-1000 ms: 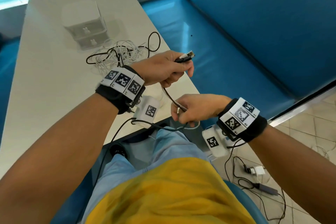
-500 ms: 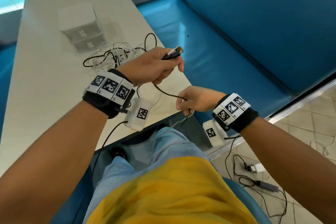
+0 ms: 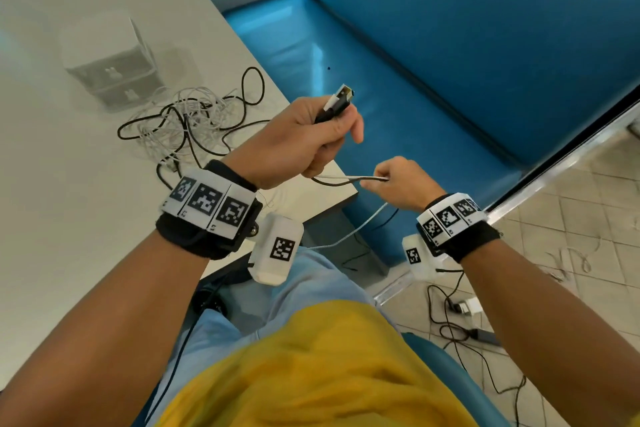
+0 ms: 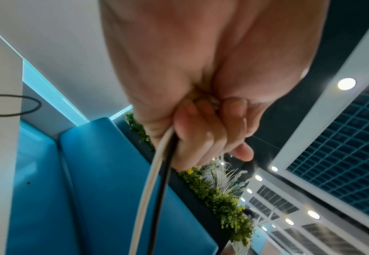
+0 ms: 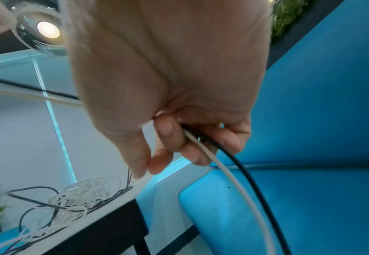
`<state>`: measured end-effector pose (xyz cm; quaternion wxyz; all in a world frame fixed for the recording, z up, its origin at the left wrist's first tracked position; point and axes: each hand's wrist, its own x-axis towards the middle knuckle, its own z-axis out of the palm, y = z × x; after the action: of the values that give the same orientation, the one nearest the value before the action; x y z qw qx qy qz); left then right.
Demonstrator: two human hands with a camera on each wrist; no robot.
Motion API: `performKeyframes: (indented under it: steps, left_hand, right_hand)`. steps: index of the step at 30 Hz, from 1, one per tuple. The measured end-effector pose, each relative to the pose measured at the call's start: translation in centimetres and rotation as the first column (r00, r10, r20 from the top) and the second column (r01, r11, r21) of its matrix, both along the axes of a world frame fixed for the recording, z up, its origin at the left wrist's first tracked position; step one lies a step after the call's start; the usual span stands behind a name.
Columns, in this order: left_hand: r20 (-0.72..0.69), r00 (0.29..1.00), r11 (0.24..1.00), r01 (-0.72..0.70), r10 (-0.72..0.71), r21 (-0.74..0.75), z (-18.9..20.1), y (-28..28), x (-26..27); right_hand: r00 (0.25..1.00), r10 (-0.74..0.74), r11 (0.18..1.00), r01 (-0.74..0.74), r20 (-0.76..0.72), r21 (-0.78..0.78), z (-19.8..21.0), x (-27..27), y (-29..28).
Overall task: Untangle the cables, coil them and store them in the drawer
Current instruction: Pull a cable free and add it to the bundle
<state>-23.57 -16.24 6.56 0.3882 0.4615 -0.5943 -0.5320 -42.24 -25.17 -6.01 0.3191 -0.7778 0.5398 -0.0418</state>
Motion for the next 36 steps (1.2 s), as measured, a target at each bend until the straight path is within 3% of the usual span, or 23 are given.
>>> performKeyframes:
  steps: [2, 4, 6, 8, 11, 13, 15, 19, 25, 31, 36]
  left_hand:
    - [0.006, 0.999, 0.999, -0.035, 0.035, -0.005, -0.3, -0.2, -0.2]
    - [0.058, 0.993, 0.995, -0.101, 0.100, 0.011, -1.0, -0.5, -0.1]
    - [0.081, 0.988, 0.988, -0.140, 0.135, 0.067, -2.2, -0.5, 0.1]
    - [0.020, 0.989, 0.976, -0.145, 0.144, 0.161, -3.2, -0.5, 0.3]
    - [-0.046, 0.990, 0.974, -0.124, 0.135, 0.192, -4.6, -0.4, 0.3]
    - [-0.027, 0.992, 0.979, -0.121, 0.127, 0.162, -5.1, -0.3, 0.3]
    - [-0.031, 0.987, 0.976, -0.149, 0.156, 0.161, -5.3, -0.2, 0.8]
    - [-0.059, 0.985, 0.971, -0.152, 0.165, 0.182, -5.4, 0.3, 2.4]
    - [-0.189, 0.979, 0.958, -0.021, 0.078, 0.284, -4.9, 1.9, 4.2]
    - [-0.288, 0.940, 0.947, -0.088, 0.182, 0.310, -4.1, 3.2, 6.5]
    - [-0.285, 0.933, 0.942, -0.126, 0.218, 0.311, -3.7, 4.5, 8.3]
  right_hand:
    - [0.999, -0.012, 1.000, 0.012, -0.037, 0.001, -0.3, -0.2, 0.3]
    - [0.988, 0.080, 0.995, -0.071, -0.132, 0.070, -0.5, -0.5, 0.6]
    - [0.946, 0.272, 0.936, -0.217, -0.178, 0.279, 0.0, -0.7, 1.1]
    - [0.920, 0.381, 0.849, -0.309, -0.092, 0.429, 1.3, -0.7, 1.1]
    - [0.945, 0.226, 0.893, -0.299, 0.238, 0.337, 4.1, 0.1, 0.7]
    - [0.855, 0.096, 0.914, -0.278, 0.509, 0.295, 6.3, 1.0, 0.7]
    - [0.746, 0.073, 0.915, -0.315, 0.662, 0.254, 8.2, 2.0, 0.9]
    - [0.741, 0.209, 0.954, -0.297, 0.638, 0.032, 9.7, 4.5, 1.2]
    - [0.718, 0.304, 0.921, -0.391, 0.626, 0.001, 10.8, 7.3, 1.4]
    - [0.674, 0.353, 0.906, -0.419, 0.649, -0.057, 11.9, 10.3, 2.4]
    - [0.668, 0.440, 0.866, -0.492, 0.601, -0.087, 12.4, 12.8, 3.1]
